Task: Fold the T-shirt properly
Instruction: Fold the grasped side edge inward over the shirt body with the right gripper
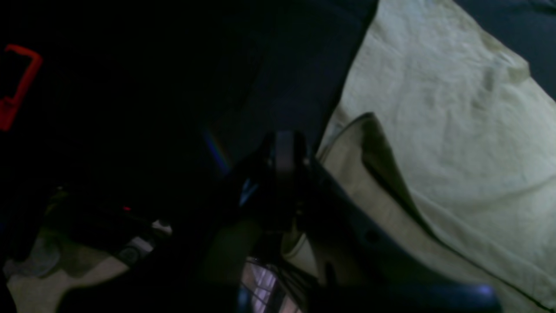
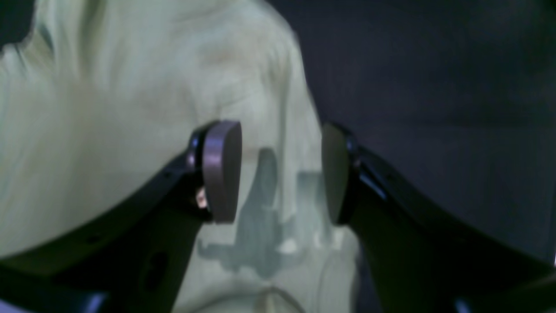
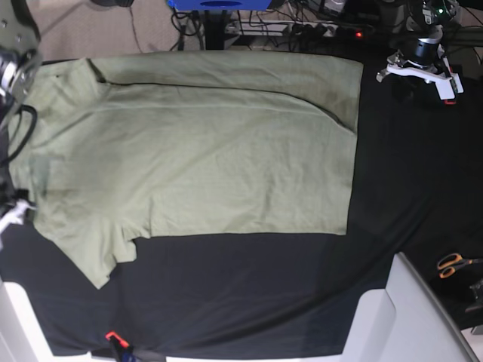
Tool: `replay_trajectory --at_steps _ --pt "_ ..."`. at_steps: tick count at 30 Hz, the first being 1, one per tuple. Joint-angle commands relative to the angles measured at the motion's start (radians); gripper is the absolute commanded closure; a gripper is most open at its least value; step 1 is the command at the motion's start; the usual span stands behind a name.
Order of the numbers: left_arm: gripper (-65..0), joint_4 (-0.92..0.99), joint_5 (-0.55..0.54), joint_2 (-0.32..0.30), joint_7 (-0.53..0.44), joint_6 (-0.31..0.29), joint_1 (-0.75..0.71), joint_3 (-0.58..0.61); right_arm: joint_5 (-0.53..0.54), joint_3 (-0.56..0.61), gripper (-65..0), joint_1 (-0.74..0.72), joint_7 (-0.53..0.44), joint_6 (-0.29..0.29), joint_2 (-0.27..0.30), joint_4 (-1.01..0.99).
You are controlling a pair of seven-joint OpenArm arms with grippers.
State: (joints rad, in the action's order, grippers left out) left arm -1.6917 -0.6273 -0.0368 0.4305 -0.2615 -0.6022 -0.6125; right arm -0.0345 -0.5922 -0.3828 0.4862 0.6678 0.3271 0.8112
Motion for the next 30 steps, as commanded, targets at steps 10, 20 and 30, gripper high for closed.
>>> replay_trajectory --at_steps 10,20,30 --pt "0.0 -0.017 -0.01 -0.005 -0.025 -0.006 -0.006 -0.14 -0.103 0.001 -28.5 -0.129 -0.426 -0.224 0.103 -0.507" --pt "0.0 -0.014 -0.01 -0.005 -0.025 -0.006 -0.002 -0.18 -0.104 0.002 -39.0 -0.126 -0.464 -0.228 0.128 -0.527" --pt "0.0 -0.009 -0.01 -0.004 -0.025 -0.006 -0.002 -0.18 -0.104 0.002 -30.9 -0.103 -0.461 -0.228 0.126 -0.53"
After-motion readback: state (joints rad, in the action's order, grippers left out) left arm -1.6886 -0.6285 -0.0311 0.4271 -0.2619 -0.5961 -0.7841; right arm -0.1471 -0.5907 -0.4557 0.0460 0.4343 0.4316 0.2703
